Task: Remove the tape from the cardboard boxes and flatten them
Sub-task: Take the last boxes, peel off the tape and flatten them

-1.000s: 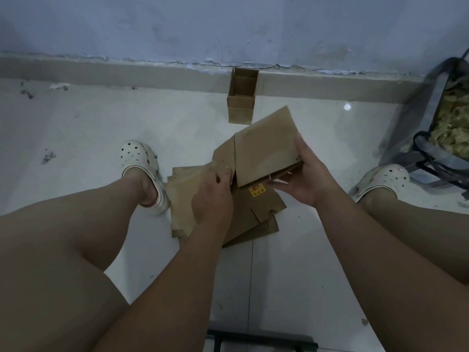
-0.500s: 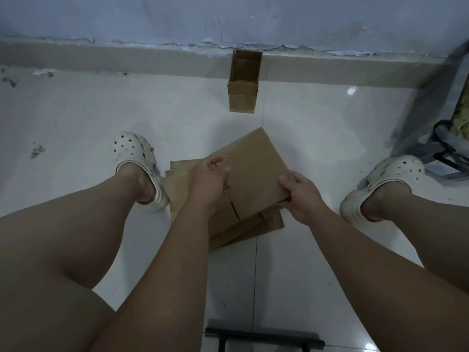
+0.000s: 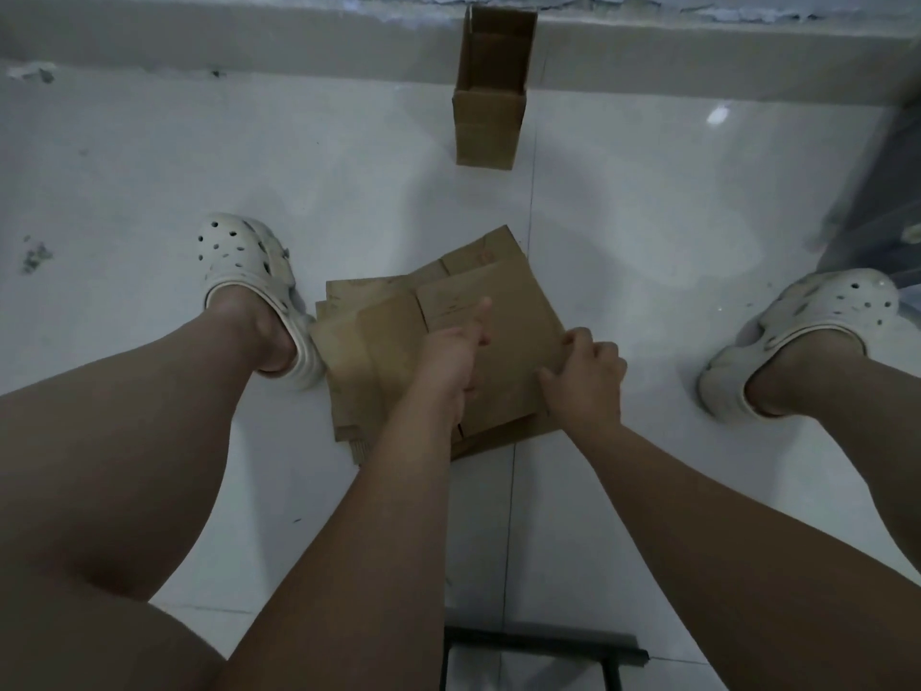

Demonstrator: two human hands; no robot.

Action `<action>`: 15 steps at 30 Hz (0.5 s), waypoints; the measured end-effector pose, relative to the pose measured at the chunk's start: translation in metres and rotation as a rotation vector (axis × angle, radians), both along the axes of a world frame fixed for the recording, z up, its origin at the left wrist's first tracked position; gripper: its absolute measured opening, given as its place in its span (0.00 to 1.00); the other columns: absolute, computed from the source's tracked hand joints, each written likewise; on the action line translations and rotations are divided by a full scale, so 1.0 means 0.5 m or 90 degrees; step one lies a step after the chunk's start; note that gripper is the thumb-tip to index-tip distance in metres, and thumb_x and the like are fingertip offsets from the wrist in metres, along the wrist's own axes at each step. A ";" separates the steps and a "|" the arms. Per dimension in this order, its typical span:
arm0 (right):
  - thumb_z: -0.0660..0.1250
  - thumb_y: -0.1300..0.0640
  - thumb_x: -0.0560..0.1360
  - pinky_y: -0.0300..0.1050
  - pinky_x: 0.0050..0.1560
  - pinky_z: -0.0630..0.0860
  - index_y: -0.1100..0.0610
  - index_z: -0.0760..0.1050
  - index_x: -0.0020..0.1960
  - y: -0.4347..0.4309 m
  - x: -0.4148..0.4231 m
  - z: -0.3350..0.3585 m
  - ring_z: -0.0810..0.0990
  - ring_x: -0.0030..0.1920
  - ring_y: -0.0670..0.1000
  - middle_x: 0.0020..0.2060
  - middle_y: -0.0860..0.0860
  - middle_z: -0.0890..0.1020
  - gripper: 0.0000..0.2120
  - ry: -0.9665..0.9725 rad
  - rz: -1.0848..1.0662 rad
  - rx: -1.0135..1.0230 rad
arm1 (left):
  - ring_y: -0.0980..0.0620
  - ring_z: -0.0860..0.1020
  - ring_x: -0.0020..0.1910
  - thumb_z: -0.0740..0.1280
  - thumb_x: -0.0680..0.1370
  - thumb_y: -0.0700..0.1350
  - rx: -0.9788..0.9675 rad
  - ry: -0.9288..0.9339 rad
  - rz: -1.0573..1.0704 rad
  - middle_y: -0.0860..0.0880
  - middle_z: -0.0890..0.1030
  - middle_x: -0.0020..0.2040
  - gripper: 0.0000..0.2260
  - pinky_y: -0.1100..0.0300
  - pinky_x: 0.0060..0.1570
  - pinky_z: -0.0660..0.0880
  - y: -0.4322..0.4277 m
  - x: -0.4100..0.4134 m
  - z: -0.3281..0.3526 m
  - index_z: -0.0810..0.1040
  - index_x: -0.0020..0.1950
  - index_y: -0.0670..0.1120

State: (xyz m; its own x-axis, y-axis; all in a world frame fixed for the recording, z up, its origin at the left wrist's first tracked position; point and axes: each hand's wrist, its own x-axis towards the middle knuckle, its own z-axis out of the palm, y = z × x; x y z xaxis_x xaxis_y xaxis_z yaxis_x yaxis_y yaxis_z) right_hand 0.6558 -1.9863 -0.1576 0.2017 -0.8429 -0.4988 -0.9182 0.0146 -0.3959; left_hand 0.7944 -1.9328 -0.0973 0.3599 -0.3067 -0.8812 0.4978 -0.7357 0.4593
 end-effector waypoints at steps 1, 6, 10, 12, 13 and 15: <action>0.68 0.51 0.76 0.48 0.52 0.68 0.55 0.68 0.63 0.006 0.006 0.004 0.67 0.61 0.58 0.60 0.57 0.69 0.18 -0.022 0.007 -0.031 | 0.47 0.74 0.38 0.62 0.72 0.69 0.021 -0.007 -0.014 0.43 0.80 0.43 0.26 0.56 0.39 0.72 -0.001 -0.002 -0.003 0.76 0.49 0.45; 0.58 0.46 0.82 0.35 0.38 0.66 0.52 0.76 0.55 0.002 0.054 0.042 0.76 0.44 0.46 0.45 0.45 0.79 0.13 -0.271 -0.126 0.133 | 0.53 0.73 0.41 0.57 0.76 0.67 -0.129 0.137 0.167 0.49 0.74 0.39 0.30 0.56 0.52 0.70 -0.014 -0.021 -0.015 0.71 0.66 0.44; 0.61 0.47 0.81 0.23 0.38 0.68 0.47 0.74 0.67 -0.008 0.077 0.082 0.76 0.44 0.29 0.48 0.36 0.76 0.16 -0.387 -0.020 0.225 | 0.43 0.74 0.64 0.52 0.78 0.66 -0.337 0.360 0.287 0.39 0.75 0.64 0.33 0.49 0.66 0.69 -0.021 -0.021 0.001 0.61 0.73 0.43; 0.65 0.50 0.79 0.18 0.36 0.66 0.50 0.76 0.65 -0.015 0.086 0.100 0.75 0.42 0.28 0.48 0.39 0.77 0.15 -0.398 0.019 0.201 | 0.40 0.73 0.65 0.51 0.76 0.68 -0.374 0.402 0.321 0.37 0.73 0.66 0.37 0.49 0.63 0.71 -0.026 -0.017 0.021 0.62 0.74 0.41; 0.66 0.50 0.79 0.18 0.35 0.66 0.51 0.77 0.65 -0.020 0.089 0.112 0.75 0.43 0.30 0.50 0.41 0.78 0.15 -0.391 0.015 0.186 | 0.40 0.70 0.67 0.51 0.75 0.70 -0.383 0.405 0.329 0.37 0.69 0.69 0.39 0.48 0.62 0.70 -0.029 -0.017 0.031 0.58 0.76 0.43; 0.68 0.51 0.78 0.20 0.33 0.66 0.51 0.78 0.63 -0.025 0.092 0.141 0.76 0.44 0.33 0.48 0.40 0.78 0.15 -0.372 -0.018 0.174 | 0.39 0.66 0.70 0.49 0.72 0.73 -0.399 0.380 0.326 0.40 0.62 0.74 0.41 0.45 0.64 0.67 -0.034 -0.020 0.054 0.52 0.78 0.50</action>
State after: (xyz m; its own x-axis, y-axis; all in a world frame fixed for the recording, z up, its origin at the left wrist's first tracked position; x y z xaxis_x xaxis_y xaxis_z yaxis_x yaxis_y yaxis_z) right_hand 0.7020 -1.9989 -0.0870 0.4845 -0.7102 -0.5108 -0.5501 0.2067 -0.8091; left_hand 0.7845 -1.9501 -0.0703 0.1311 -0.7090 -0.6929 0.9617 -0.0788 0.2626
